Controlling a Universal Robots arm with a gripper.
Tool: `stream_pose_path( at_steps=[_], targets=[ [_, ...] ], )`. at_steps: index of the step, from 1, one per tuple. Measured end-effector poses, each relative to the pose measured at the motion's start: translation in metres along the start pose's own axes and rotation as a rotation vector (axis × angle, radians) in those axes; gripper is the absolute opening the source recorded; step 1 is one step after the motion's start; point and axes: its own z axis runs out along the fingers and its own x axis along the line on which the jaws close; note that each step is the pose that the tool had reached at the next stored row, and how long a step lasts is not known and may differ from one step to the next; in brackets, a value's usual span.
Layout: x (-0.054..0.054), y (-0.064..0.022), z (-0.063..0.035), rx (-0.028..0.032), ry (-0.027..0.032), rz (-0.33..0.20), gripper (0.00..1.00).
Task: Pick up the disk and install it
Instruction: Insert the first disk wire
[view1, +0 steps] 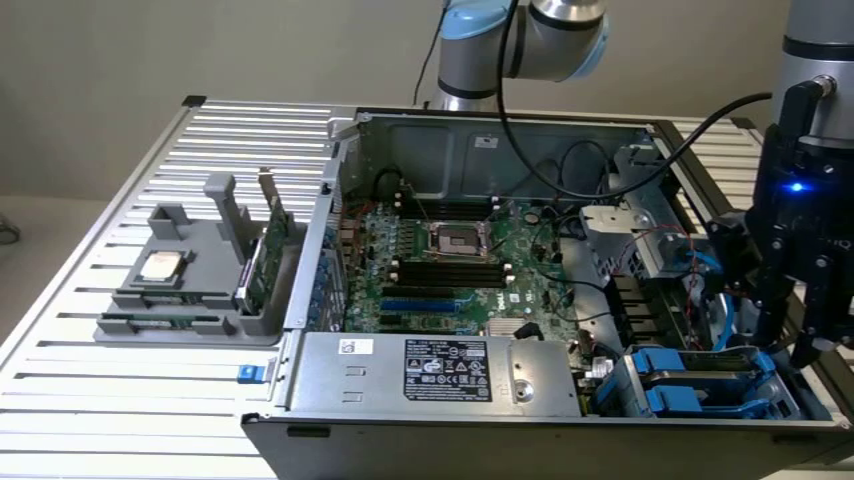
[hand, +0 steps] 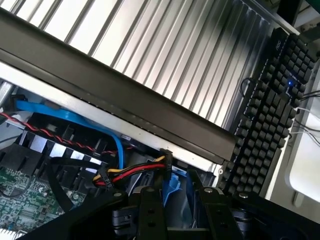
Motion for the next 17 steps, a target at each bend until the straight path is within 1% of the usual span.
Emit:
stream_pose_path(
  at_steps=[2,3,7,9,10,11,12,17],
  targets=[
    [0.0002,-0.0001,0.0002,0.0061,0.0041,-0.002,0.33],
    [0.0002,-0.0001,0.0003,0.0105,0.0067,-0.003,0.33],
    [0.0003,-0.0002,0.0006,0.0310,0.0193,-0.008,0.33],
    [0.0005,-0.0002,0.0009,0.0378,0.0234,-0.010,0.33],
    [0.0005,-0.0003,0.0012,0.0402,0.0247,-0.011,0.33],
    [0.0007,-0.0004,0.0016,0.0418,0.0260,-0.011,0.33],
    [0.0009,-0.0005,0.0022,0.0421,0.0272,-0.011,0.33],
    [0.0024,-0.0010,0.0063,0.0389,0.0354,-0.009,0.33]
  ],
)
